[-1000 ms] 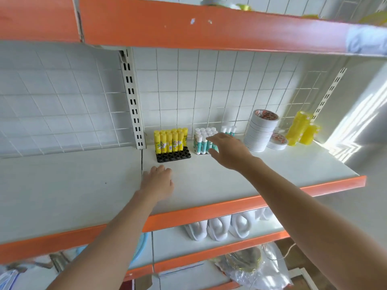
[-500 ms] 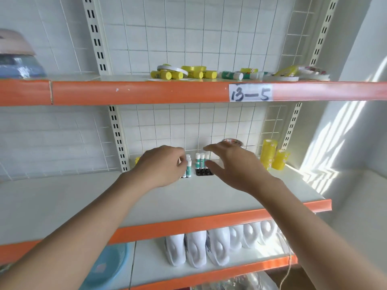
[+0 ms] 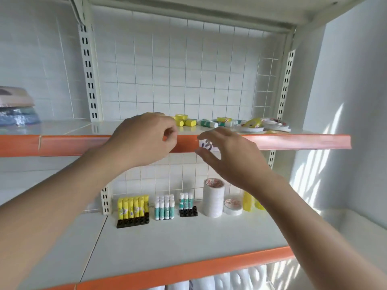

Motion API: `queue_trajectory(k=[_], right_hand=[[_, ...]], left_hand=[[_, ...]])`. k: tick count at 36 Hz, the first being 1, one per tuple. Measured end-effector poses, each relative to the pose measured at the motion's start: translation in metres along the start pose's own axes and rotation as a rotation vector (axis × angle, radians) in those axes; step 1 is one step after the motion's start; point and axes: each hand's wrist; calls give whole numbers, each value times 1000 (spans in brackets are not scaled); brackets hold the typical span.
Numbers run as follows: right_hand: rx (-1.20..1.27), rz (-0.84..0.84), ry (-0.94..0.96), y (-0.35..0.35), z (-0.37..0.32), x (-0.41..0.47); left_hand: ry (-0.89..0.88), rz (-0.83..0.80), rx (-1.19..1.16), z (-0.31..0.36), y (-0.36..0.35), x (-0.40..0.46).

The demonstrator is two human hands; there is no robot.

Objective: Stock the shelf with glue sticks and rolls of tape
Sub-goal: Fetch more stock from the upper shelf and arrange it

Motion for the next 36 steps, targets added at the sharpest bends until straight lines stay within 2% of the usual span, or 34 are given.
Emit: queue_trajectory(k=[8, 13, 18, 22, 25, 31, 36], right_hand=[[-57, -91, 4, -27, 4, 58], [-40, -149, -17, -64, 8, 99], [32, -357, -29, -103, 4, 139], [-6, -555, -17, -127, -1, 164], [-24, -634, 0, -139, -1, 170], [-63, -694, 17, -143, 2, 178], [26, -552, -23, -144, 6, 178]], left_hand=[[32, -19, 127, -54, -2, 43], [81, -136, 228, -101, -16, 67], [66, -298, 243, -132, -41, 81], [34, -372, 257, -137, -60, 89], [17, -427, 232, -142, -71, 95], [5, -540, 58, -154, -77, 99], [5, -470, 65, -157, -79, 99]])
Point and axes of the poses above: each hand's wrist, its own x-axis towards the middle knuckle, its own y-axis out of the back of the hand, z = x × y, and after that the axes turned 12 degrees about z, right-handed
